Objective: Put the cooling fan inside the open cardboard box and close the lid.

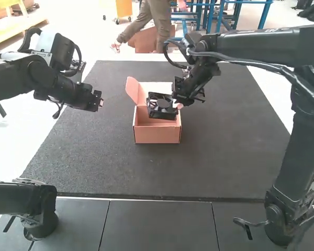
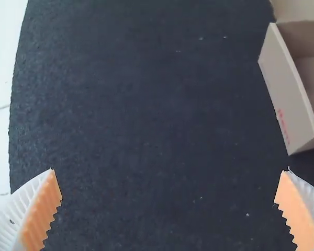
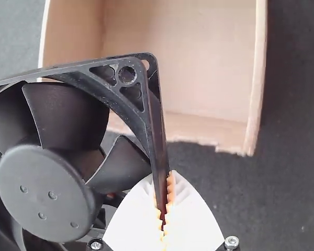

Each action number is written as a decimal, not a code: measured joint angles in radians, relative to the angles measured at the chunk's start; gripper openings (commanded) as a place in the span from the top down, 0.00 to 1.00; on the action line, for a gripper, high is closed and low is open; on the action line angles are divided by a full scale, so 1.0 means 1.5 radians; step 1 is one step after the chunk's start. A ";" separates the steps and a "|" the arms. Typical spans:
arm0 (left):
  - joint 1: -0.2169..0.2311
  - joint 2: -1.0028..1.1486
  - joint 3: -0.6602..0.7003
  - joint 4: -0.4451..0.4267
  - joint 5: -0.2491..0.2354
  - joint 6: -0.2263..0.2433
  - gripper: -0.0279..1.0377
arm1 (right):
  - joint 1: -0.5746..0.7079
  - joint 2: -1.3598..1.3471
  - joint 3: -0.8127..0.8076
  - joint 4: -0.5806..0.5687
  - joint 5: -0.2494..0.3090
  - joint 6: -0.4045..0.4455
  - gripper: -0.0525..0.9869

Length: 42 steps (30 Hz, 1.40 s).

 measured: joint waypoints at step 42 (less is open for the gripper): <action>0.000 0.089 0.037 0.123 0.011 -0.024 0.06 | -0.042 0.235 0.337 -0.029 -0.053 -0.067 0.11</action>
